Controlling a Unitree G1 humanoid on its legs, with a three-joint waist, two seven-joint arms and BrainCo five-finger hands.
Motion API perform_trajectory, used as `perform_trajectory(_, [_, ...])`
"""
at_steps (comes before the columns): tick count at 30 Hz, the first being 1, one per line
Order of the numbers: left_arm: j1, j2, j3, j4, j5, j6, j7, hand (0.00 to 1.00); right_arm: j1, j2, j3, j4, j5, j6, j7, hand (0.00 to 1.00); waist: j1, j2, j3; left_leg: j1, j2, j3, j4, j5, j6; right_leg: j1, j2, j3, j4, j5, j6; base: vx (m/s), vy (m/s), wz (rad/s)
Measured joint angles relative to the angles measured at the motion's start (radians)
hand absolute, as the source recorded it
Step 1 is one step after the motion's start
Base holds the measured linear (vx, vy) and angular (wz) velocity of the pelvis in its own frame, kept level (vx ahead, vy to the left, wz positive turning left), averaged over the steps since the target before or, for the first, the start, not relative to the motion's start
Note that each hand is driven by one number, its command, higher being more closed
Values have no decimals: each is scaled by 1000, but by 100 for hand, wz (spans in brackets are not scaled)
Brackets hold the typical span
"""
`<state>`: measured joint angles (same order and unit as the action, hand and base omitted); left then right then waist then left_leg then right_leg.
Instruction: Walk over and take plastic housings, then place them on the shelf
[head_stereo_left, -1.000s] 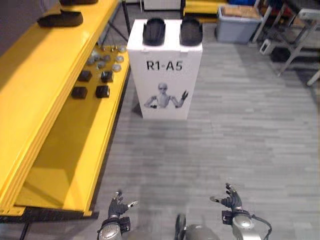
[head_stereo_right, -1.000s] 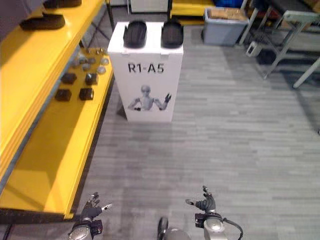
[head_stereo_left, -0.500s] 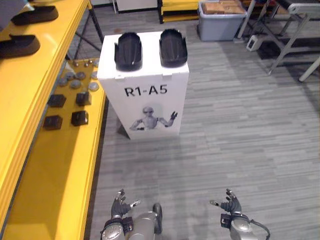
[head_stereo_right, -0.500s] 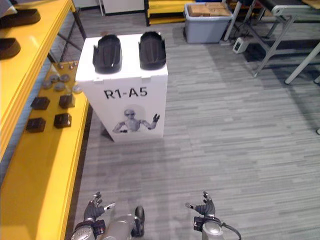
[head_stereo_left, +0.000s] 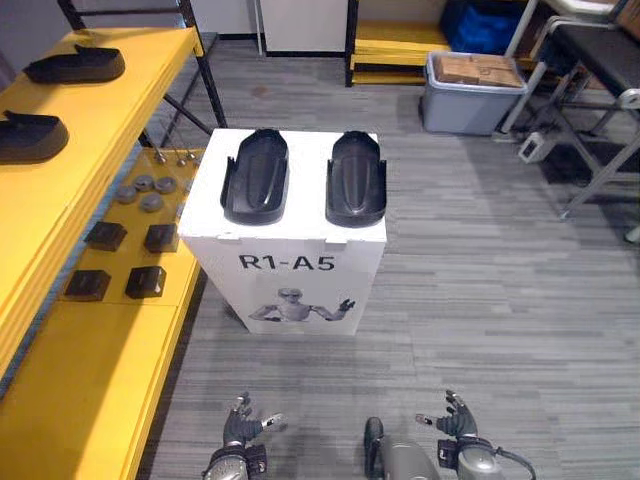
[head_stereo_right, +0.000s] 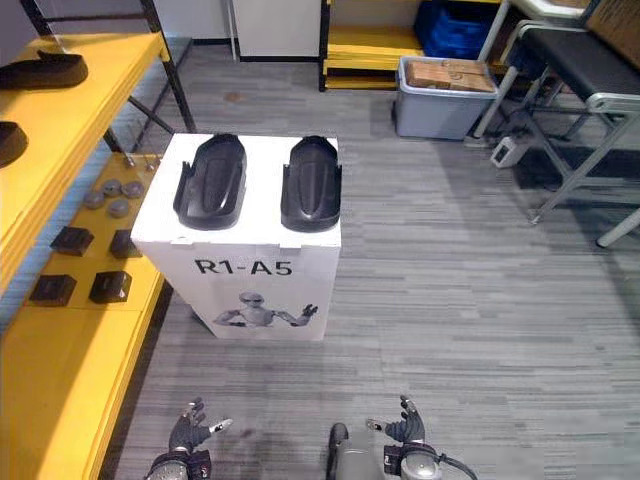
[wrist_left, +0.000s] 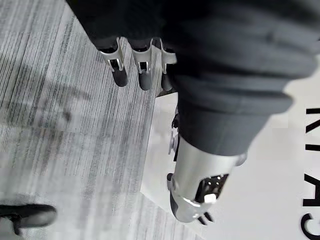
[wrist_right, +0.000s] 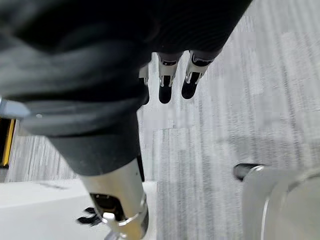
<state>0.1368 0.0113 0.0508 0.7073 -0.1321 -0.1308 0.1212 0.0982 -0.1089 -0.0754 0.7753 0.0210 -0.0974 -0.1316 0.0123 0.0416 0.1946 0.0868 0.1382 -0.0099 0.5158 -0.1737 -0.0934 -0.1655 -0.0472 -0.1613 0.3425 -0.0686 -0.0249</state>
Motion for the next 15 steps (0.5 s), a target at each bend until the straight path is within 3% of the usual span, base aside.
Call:
perform_trajectory(1, [-7,-10,2,-5,0,-1,0,0,24,13,1,-42,1,-1,-1,0,7,-2,1,-76,38,31,194,75,9,81,5,-21,-52,-9,-11,239,-160,43])
perform_trajectory(2, [-6,-11,0,-14,0,-1,-2,0,31,28,0,-59,3,-3,-4,0,9,-6,-3,-141,83,87,318,35,2,139,14,-36,-97,-12,-15,298,-186,39])
perform_trajectory(4, [-7,-12,0,-15,0,0,-3,0,15,29,-4,-59,10,-4,-8,0,10,-9,-6,-193,113,154,337,-3,-3,188,11,-41,-137,-11,-15,222,-76,9])
perform_trajectory(7, [-13,-9,0,-14,-2,0,-1,0,11,28,-24,-51,12,-4,-8,0,16,-1,-10,-223,117,200,79,-18,-15,244,0,-36,-184,-10,-12,235,69,-6])
perform_trajectory(8, [-15,-9,-2,-11,-2,0,-1,0,13,27,-37,-45,16,-4,-9,0,15,3,-13,-220,106,193,-82,6,-3,251,-2,-35,-192,-11,-3,195,205,-2])
perform_trajectory(9, [-16,-9,-11,-8,-2,0,-1,0,16,17,-49,-43,27,-3,-9,0,13,26,-24,-212,87,158,-238,122,-5,253,3,-30,-196,-18,22,157,212,-12])
perform_trajectory(10, [-15,-3,-22,3,-3,-1,0,0,16,9,-62,-26,31,-3,-11,0,13,31,-23,-203,79,131,-280,181,-21,253,9,-15,-198,-34,48,114,185,-8])
perform_trajectory(13, [-14,34,-39,36,-3,1,2,0,21,18,-64,-9,48,-2,-16,0,4,-14,-31,-150,7,163,-356,196,1,270,-58,18,-219,-40,79,124,183,-3])
perform_trajectory(15, [-8,49,-38,57,-2,1,2,0,18,18,-66,-12,48,-2,-16,0,5,-14,-35,-111,-24,191,-408,206,17,274,-85,45,-225,-41,91,96,185,-23])
